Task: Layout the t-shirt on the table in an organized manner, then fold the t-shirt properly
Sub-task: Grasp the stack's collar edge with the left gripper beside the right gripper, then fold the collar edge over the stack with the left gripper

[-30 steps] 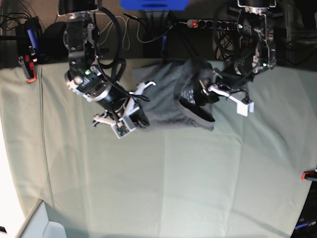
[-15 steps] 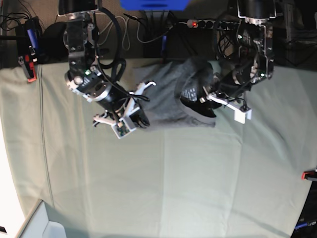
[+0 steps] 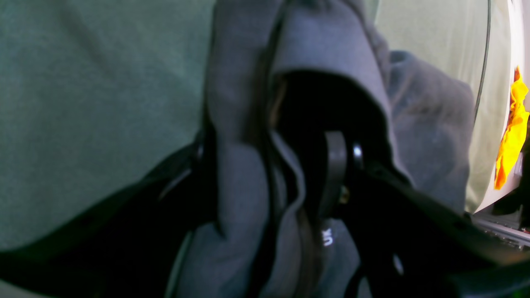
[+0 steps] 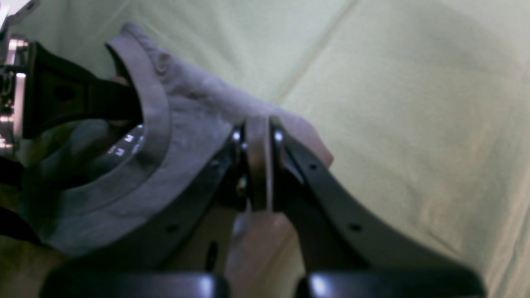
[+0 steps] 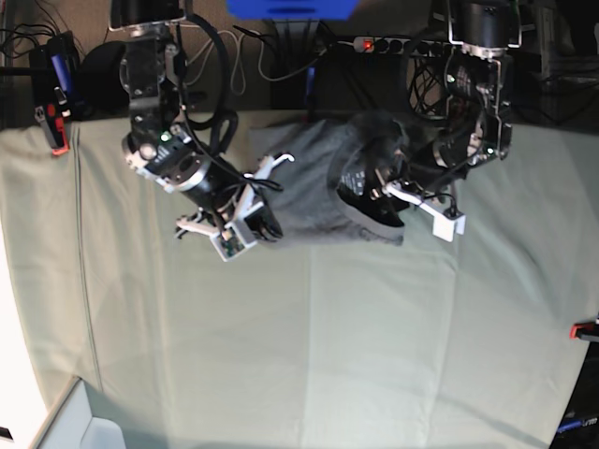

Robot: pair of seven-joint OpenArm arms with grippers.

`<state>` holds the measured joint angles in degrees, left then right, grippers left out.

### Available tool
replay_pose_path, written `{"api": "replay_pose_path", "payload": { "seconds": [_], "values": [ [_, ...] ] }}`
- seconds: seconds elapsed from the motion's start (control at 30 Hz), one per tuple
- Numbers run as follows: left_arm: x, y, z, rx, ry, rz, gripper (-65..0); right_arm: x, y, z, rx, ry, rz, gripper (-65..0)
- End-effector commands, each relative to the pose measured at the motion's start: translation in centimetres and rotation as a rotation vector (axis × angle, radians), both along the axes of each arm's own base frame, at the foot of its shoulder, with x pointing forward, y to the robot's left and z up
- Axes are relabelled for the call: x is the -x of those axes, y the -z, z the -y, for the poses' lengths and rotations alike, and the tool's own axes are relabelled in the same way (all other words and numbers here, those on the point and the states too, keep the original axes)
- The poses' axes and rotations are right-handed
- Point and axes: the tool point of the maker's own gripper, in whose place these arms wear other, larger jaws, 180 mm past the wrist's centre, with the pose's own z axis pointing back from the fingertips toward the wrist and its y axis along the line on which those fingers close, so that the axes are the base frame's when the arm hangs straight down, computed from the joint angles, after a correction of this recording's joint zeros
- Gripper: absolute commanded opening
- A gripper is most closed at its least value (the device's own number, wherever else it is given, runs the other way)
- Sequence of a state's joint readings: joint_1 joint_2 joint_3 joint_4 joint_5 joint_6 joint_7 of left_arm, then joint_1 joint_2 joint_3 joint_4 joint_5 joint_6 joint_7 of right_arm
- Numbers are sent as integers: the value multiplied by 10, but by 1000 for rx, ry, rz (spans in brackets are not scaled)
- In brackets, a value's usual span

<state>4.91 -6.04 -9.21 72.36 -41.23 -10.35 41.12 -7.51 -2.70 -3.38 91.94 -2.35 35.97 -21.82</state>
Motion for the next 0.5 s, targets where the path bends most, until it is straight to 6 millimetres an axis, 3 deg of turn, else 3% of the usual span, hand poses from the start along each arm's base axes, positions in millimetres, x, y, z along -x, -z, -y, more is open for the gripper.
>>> {"api": "replay_pose_path", "payload": {
  "seconds": [0.0, 0.07, 0.13, 0.3, 0.47],
  "values": [
    [-1, 2, -6, -37, 15, -22, -343, -8, -14, -2, -30, 5, 46, -646],
    [-1, 2, -5, -37, 16, -21, -350, -8, -15, -2, -30, 5, 48, -646],
    [-1, 3, -6, -37, 16, -22, -396, -8, -16, -2, -30, 5, 52, -646],
    [-8, -1, -4, -35, 19, -12, -628, -10, -21, 4, -14, 4, 72, -646],
    [-11, 8, 4, -36, 51, -43, -648, -3, -33, 7, -7, 5, 104, -646]
  ]
}}
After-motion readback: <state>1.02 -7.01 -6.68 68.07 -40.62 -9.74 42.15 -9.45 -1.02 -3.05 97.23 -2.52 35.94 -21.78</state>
